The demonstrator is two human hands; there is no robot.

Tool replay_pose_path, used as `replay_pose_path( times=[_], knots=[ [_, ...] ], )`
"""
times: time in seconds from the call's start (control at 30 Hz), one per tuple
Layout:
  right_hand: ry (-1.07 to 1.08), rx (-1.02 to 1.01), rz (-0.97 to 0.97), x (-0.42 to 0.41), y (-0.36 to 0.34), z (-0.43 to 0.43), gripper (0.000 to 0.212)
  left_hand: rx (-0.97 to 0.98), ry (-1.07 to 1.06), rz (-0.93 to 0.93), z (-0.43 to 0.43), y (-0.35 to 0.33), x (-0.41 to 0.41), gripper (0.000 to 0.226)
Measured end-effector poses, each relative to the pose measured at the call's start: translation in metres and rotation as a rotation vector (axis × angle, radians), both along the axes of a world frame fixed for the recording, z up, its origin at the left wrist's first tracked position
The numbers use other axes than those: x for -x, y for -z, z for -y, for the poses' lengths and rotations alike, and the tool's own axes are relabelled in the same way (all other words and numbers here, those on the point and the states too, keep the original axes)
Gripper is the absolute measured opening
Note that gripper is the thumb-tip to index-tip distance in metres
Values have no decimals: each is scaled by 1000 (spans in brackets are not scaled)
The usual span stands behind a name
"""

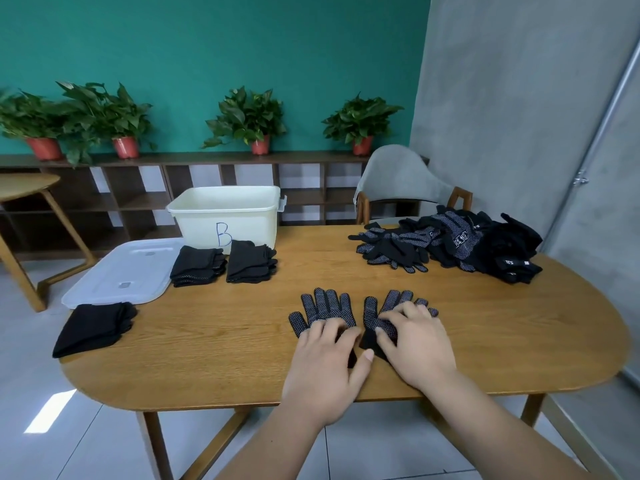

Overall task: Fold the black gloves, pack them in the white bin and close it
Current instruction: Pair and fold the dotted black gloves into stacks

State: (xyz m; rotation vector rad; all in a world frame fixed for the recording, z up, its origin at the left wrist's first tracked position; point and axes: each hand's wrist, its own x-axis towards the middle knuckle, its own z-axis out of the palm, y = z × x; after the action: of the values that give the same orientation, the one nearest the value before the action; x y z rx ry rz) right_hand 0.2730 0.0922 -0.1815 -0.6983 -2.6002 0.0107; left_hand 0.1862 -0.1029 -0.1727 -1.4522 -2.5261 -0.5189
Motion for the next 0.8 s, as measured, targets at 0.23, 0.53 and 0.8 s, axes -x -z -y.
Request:
replay_pose_path(
  times=[0.23, 0.53, 0.8],
  knots=[
    [-56, 23, -77, -6, 4, -2, 38, 136, -65, -1, -7, 2, 0, 75],
    [62, 80, -68, -7, -1, 2, 32, 389, -74, 122, -16, -4, 6, 82],
    [233, 183, -5, -28, -10, -52, 39, 474, -78, 190, -23, -18, 36, 83]
  ],
)
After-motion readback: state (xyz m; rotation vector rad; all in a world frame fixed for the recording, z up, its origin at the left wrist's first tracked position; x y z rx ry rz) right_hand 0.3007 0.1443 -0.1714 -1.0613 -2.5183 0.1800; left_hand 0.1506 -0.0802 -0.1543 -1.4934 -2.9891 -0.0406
